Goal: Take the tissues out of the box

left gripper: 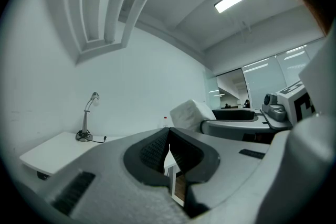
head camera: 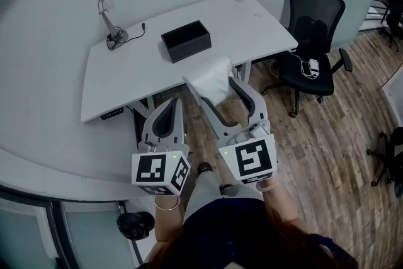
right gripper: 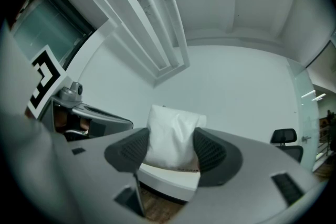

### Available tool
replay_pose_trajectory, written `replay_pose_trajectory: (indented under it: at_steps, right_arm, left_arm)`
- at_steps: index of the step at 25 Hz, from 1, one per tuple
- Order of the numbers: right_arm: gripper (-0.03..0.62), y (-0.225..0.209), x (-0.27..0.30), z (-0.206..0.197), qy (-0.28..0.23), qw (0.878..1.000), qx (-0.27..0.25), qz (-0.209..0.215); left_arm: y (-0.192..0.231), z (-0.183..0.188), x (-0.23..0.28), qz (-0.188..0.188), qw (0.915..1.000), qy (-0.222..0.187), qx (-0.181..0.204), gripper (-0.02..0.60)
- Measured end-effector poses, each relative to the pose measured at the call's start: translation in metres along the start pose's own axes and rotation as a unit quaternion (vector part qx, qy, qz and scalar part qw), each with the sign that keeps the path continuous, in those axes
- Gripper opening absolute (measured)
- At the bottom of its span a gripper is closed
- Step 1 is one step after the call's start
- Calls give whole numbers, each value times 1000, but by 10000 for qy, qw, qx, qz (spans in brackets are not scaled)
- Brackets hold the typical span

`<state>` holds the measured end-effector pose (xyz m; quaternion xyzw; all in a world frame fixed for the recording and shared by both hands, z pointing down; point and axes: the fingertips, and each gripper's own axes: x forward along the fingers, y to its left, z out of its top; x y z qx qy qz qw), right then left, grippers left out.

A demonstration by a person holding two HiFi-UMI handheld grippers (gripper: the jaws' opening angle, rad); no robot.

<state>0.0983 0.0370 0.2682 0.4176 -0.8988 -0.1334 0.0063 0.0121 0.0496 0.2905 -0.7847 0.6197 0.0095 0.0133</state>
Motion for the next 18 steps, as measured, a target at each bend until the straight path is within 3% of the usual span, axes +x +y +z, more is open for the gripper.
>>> replay_pose_trajectory:
  at_steps: [18]
  right_arm:
    - [282,13,-12,7,-129,9999,-19,32]
  left_arm:
    - [-8,0,-15,-21,10000,-59,15,25]
